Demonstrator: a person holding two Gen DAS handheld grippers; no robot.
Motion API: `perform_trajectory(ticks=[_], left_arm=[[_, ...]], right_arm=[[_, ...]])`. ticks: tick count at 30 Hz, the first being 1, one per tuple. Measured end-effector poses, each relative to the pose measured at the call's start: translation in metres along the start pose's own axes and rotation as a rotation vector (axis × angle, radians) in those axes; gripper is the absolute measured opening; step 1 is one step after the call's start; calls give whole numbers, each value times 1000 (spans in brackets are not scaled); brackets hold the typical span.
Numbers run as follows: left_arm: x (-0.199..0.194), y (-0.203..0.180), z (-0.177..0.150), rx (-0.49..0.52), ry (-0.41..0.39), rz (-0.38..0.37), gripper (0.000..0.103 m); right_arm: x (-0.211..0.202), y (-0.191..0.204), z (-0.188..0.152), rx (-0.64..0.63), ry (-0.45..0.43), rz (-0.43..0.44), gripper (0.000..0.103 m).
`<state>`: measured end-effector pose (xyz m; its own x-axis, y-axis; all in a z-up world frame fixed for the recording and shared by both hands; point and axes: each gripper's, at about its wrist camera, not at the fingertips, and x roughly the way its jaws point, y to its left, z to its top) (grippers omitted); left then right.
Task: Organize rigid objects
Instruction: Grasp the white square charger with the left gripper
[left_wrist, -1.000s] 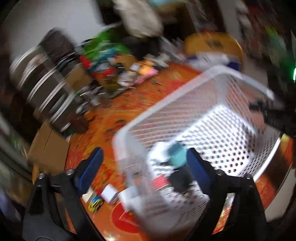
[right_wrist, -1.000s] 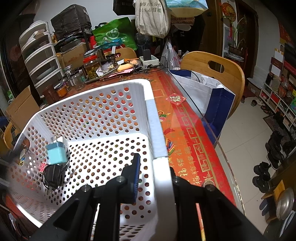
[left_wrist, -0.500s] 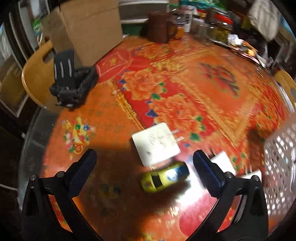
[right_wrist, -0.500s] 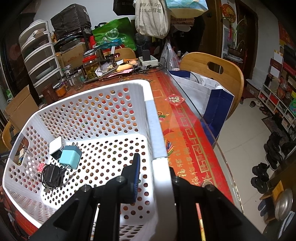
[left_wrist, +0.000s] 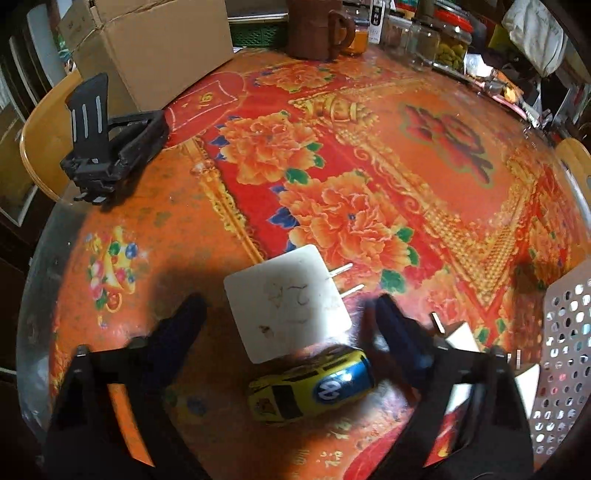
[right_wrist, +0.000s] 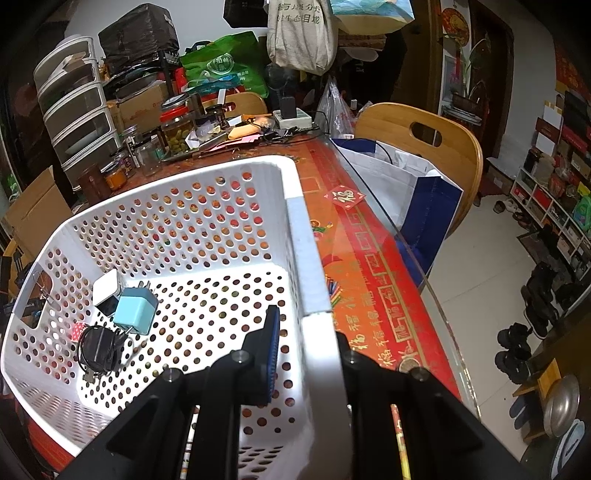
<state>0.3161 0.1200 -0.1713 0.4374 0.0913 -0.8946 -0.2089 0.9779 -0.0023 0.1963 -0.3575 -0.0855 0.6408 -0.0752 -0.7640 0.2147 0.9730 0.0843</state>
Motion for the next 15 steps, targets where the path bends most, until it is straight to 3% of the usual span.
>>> perform_trajectory(ticks=[2,7,10,15], left_arm=[[-6,-4,-2,13,-21,32,56],[-14,-7,-7,9,-54,45,55],[-40,-4,-14,-1,-162,49,55],[-89,-10,-27,34,-354,171,55]], right_arm=[[0,-1,0,2,-1,1,16],[0,0,1,-4,2,3,16],[1,1,1,-11,3,1,16],[0,1,0,-8,-5,12,16]])
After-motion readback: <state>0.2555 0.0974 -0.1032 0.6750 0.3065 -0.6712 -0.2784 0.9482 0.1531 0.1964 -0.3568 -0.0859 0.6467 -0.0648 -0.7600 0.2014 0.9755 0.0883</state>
